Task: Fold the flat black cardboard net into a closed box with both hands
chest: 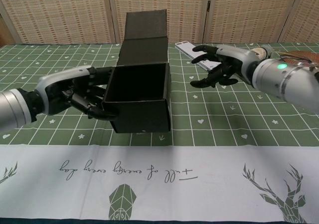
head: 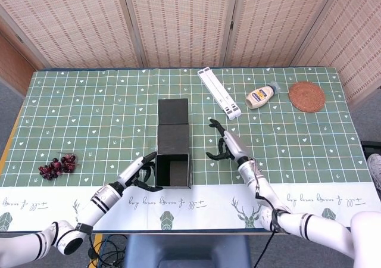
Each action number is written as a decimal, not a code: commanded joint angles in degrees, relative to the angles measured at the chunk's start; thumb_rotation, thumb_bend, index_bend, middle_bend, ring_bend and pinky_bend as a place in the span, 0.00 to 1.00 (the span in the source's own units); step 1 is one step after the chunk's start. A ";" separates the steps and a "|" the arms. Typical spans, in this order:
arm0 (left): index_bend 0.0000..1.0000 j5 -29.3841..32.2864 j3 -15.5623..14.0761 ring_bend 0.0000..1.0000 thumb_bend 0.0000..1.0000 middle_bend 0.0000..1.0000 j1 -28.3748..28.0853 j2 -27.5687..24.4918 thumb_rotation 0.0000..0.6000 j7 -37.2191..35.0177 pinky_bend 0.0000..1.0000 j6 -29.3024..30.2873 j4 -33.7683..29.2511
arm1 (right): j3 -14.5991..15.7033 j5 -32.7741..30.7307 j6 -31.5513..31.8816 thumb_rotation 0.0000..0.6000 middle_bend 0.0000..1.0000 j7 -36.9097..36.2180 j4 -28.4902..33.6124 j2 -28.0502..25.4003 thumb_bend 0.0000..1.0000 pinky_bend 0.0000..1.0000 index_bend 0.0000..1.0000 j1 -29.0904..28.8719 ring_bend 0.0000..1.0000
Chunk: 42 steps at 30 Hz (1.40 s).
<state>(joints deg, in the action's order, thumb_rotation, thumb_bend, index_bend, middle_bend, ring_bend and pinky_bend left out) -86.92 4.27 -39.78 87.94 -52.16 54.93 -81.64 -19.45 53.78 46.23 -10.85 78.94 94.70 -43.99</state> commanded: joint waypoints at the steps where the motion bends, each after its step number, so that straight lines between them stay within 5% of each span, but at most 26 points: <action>1: 0.31 -1.39 -0.78 0.54 0.16 0.32 0.18 -1.63 1.00 0.82 0.74 0.93 -2.65 | -1.76 -1.63 -0.89 1.00 0.12 1.61 -3.27 3.57 0.26 1.00 0.00 -2.98 0.71; 20: 0.31 0.31 -0.99 0.54 0.16 0.32 -3.57 0.69 1.00 4.63 0.75 -4.68 -2.00 | -8.62 4.54 5.90 1.00 0.19 -2.62 -7.79 12.72 0.10 1.00 0.00 -9.06 0.72; 30: 0.30 6.48 1.41 0.54 0.16 0.32 -4.70 3.35 1.00 7.94 0.75 -8.47 3.17 | -7.62 2.90 -0.80 1.00 0.26 -3.48 5.35 3.74 0.00 1.00 0.00 -7.14 0.72; 42: 0.29 16.44 5.21 0.54 0.16 0.32 -3.76 7.07 1.00 16.22 0.75 -9.65 7.60 | -1.60 -3.22 -9.71 1.00 0.33 9.84 12.50 -7.39 0.00 1.00 0.06 -12.51 0.73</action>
<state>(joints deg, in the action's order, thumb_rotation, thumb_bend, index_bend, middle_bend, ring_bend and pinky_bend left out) -71.98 8.79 -43.96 94.24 -37.43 45.24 -74.45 -22.89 52.31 38.21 -3.98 90.56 88.99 -54.54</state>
